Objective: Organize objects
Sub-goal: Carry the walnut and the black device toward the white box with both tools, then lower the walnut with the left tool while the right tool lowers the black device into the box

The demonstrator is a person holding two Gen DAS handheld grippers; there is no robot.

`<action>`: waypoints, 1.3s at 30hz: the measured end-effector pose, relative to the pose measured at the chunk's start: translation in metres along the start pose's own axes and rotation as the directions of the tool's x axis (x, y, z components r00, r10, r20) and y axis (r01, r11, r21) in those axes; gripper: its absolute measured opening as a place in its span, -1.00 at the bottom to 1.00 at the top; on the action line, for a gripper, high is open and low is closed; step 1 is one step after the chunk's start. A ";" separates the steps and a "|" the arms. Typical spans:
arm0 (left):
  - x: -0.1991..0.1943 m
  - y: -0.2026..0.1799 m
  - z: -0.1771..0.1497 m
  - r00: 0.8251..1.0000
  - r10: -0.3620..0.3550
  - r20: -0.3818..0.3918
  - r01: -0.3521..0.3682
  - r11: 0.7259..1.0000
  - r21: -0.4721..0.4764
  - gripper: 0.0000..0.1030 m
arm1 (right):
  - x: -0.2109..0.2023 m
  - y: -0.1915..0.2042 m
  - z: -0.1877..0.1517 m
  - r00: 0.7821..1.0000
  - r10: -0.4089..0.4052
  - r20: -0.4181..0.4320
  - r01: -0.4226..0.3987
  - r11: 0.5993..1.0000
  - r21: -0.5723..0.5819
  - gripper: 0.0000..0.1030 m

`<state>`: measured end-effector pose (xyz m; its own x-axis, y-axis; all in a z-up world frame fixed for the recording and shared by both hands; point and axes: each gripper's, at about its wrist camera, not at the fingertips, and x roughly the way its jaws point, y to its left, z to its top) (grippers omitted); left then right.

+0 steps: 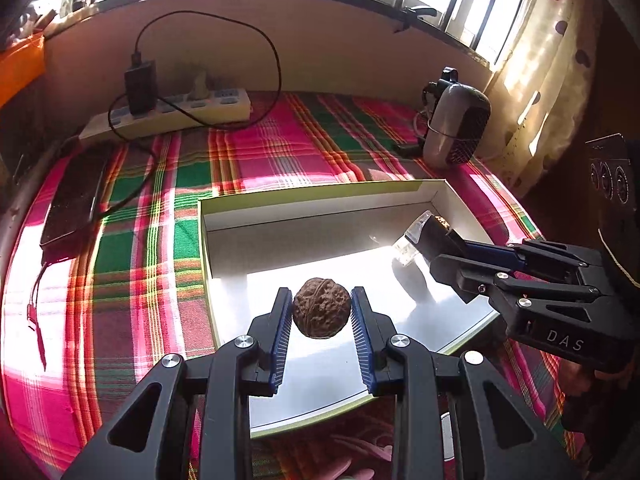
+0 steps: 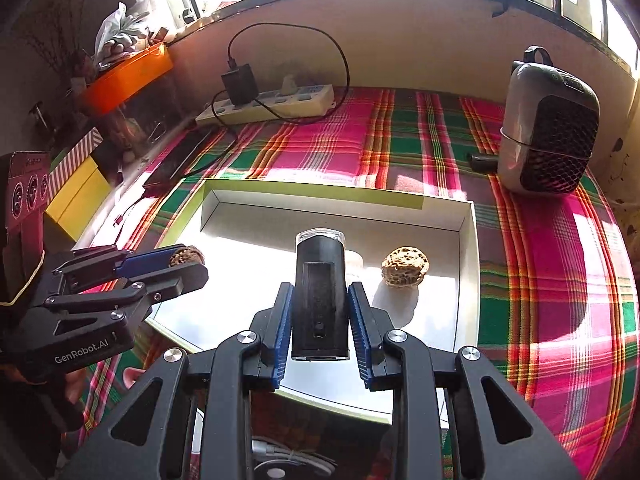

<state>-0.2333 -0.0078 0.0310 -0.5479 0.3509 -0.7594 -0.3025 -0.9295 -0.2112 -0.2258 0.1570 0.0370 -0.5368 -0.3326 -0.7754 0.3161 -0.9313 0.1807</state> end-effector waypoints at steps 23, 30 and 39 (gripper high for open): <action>0.037 0.016 0.026 0.998 0.063 -0.025 -0.063 0.998 0.015 -0.47 | 0.048 0.013 0.024 1.000 -0.029 -0.012 0.029 1.000 -0.005 -0.44; 0.042 0.015 0.028 0.997 0.076 -0.027 -0.075 0.997 0.030 -0.47 | 0.055 0.014 0.027 0.999 -0.049 -0.010 0.049 0.999 -0.021 -0.44; 0.048 0.014 0.031 0.995 0.095 -0.029 -0.094 0.994 0.051 -0.47 | 0.061 0.011 0.026 0.998 -0.056 -0.020 0.056 0.998 -0.016 -0.44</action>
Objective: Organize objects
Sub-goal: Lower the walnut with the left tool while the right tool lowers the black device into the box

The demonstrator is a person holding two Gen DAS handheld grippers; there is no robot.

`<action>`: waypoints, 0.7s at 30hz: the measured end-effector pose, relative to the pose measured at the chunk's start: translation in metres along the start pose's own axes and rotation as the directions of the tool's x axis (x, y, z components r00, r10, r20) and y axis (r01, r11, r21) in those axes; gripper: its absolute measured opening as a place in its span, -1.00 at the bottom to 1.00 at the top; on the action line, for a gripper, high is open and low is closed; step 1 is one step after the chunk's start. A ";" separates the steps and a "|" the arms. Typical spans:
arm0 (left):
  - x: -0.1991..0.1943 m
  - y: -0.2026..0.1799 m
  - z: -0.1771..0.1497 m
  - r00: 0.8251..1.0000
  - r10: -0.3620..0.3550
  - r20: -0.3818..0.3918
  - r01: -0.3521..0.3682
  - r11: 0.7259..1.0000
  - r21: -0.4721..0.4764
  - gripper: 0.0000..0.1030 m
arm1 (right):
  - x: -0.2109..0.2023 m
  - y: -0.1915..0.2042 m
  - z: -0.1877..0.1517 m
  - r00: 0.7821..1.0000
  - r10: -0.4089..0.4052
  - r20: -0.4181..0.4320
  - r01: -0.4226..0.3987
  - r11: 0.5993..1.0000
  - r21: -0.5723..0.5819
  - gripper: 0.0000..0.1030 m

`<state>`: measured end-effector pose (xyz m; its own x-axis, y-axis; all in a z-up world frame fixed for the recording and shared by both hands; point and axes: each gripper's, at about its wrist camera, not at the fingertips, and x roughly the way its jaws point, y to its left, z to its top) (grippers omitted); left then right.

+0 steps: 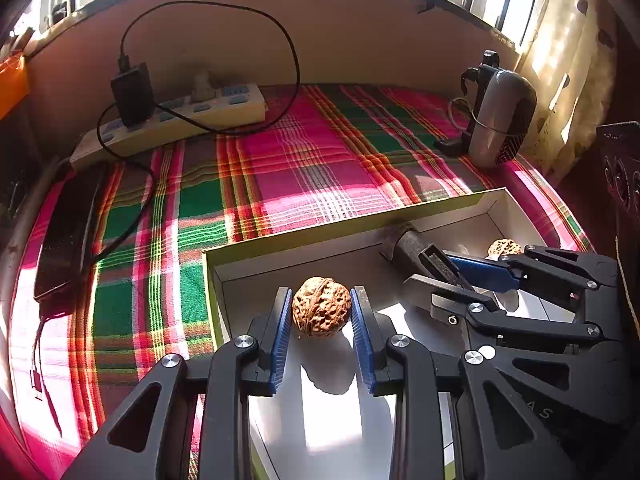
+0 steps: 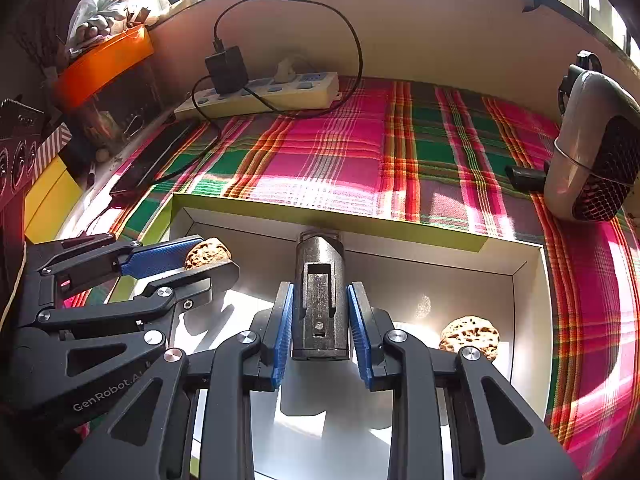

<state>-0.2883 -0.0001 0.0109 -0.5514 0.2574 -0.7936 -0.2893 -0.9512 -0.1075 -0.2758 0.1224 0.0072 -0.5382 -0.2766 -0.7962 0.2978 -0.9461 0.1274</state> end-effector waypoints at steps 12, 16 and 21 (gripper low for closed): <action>0.001 0.000 0.000 1.000 0.017 0.002 -0.017 1.000 0.009 -0.47 | 0.003 0.002 0.000 1.000 -0.009 0.006 0.009 1.000 -0.012 -0.44; 0.001 -0.002 0.000 1.000 0.027 0.004 -0.027 1.000 0.014 -0.47 | 0.003 0.002 0.000 1.000 -0.018 0.009 0.018 1.000 -0.012 -0.44; 0.001 -0.002 0.000 1.000 0.031 0.004 -0.031 0.999 0.016 -0.47 | 0.003 0.001 0.000 1.000 -0.022 0.011 0.022 1.000 -0.006 -0.44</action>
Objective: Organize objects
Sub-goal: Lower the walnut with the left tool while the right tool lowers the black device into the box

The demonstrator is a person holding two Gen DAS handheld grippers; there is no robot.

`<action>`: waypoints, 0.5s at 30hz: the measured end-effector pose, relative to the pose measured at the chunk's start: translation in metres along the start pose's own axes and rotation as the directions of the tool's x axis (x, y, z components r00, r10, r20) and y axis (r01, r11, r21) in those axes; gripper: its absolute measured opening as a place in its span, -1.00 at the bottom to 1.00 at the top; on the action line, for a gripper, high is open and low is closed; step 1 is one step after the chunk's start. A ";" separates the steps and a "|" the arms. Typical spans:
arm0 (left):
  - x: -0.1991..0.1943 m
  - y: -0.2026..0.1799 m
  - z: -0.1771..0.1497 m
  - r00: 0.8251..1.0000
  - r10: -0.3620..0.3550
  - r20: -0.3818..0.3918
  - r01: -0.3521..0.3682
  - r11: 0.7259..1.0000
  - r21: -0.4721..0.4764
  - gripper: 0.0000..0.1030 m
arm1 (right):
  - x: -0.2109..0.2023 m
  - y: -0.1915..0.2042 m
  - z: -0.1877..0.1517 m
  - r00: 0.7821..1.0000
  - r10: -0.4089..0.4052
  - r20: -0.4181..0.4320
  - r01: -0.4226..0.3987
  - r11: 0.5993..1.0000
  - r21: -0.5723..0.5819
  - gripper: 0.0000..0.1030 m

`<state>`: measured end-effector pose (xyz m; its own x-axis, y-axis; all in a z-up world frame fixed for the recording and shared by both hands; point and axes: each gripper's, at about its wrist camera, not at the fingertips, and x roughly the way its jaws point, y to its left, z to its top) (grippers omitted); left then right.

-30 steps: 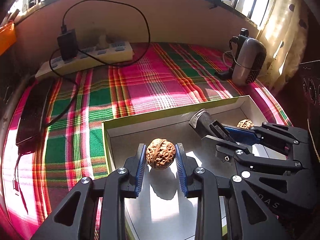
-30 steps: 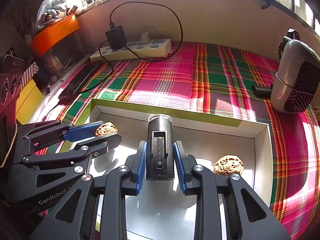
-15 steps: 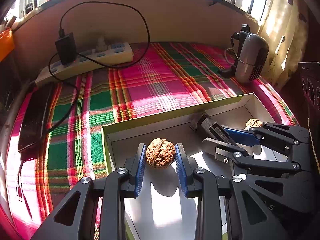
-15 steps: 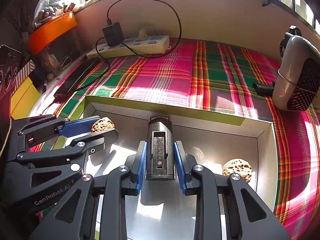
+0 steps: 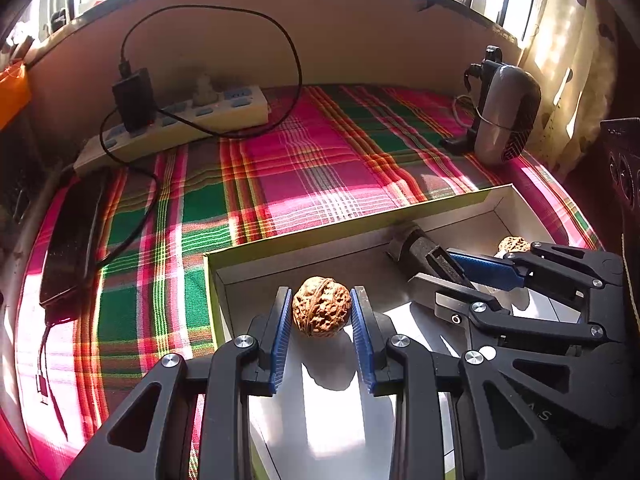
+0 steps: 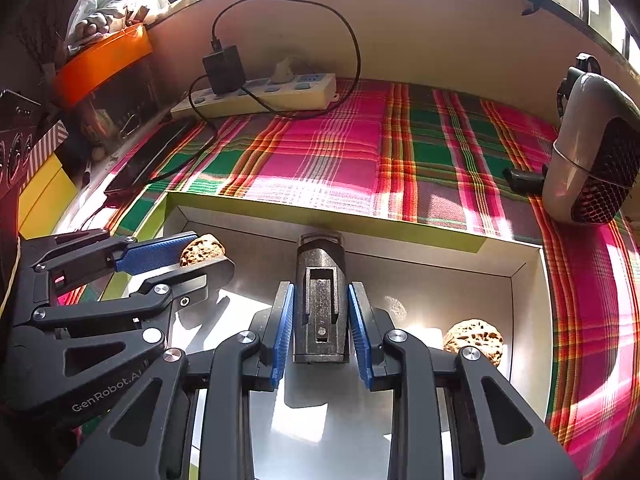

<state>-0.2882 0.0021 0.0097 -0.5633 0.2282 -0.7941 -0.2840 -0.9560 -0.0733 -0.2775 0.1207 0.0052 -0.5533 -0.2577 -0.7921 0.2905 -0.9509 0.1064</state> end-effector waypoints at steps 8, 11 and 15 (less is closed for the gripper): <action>-0.001 0.002 0.000 1.000 -0.009 0.002 0.009 1.000 -0.017 -0.46 | -0.001 -0.002 0.002 1.000 -0.020 0.009 0.020 1.000 0.013 -0.30; -0.004 0.002 -0.001 1.000 -0.009 0.006 0.009 1.000 -0.022 -0.46 | -0.004 -0.006 0.003 1.000 -0.024 0.018 0.024 0.999 0.025 -0.19; -0.009 0.004 -0.002 1.000 -0.003 0.015 0.004 0.999 -0.033 -0.46 | -0.006 -0.007 0.002 1.000 -0.016 0.026 0.015 0.999 0.037 -0.09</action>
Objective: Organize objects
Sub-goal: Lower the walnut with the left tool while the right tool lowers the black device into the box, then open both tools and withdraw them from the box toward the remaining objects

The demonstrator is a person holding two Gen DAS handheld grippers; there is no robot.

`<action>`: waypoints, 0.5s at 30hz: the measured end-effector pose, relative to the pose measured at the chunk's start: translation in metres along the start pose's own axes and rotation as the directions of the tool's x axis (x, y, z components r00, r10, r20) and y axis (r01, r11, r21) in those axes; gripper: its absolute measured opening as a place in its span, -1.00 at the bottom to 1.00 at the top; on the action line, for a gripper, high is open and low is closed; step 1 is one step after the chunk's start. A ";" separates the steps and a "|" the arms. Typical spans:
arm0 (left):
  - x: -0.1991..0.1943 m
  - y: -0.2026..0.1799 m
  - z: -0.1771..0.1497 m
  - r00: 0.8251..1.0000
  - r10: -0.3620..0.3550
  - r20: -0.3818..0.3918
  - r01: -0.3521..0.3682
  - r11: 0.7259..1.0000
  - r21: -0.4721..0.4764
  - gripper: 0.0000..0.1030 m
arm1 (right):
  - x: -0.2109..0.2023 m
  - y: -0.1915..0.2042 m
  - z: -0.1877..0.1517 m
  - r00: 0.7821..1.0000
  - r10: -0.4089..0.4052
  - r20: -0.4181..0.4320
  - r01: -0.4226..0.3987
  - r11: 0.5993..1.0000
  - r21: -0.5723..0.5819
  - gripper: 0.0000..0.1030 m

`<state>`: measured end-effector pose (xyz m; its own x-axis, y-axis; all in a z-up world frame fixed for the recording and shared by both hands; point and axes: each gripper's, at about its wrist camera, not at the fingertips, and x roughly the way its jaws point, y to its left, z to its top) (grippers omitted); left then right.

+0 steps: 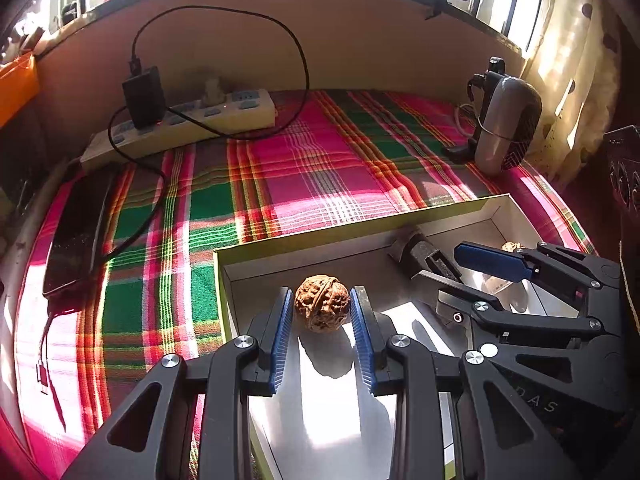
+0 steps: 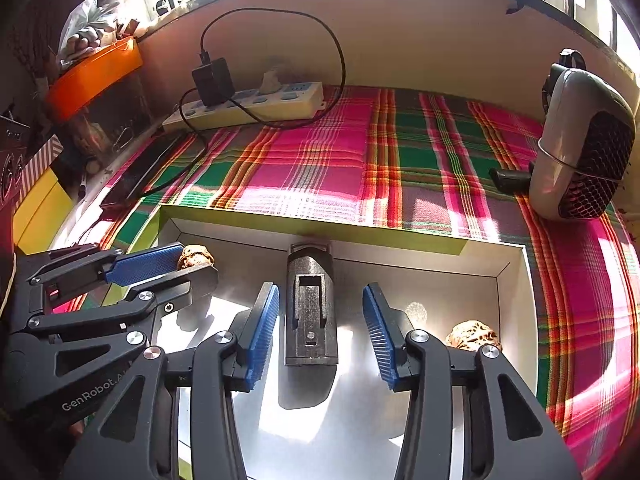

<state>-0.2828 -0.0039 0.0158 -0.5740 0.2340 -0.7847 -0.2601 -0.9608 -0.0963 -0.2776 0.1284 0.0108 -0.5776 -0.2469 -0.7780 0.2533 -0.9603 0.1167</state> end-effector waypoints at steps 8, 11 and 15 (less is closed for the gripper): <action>-0.015 -0.001 -0.003 1.000 0.009 0.022 -0.009 1.000 -0.004 -0.45 | -0.011 0.005 -0.001 1.000 0.004 0.016 -0.004 1.000 0.003 -0.06; -0.023 -0.002 -0.005 0.999 0.011 0.033 -0.010 1.000 -0.009 -0.45 | -0.017 0.007 -0.002 1.000 -0.003 0.027 0.003 1.000 0.005 -0.06; -0.033 -0.003 -0.007 0.999 0.015 0.045 -0.015 1.000 -0.011 -0.45 | -0.027 0.010 -0.005 0.999 -0.010 0.039 0.010 1.000 0.005 -0.06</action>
<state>-0.2572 -0.0096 0.0375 -0.6120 0.2259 -0.7579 -0.2433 -0.9656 -0.0913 -0.2559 0.1263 0.0304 -0.6102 -0.2421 -0.7543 0.2439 -0.9633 0.1118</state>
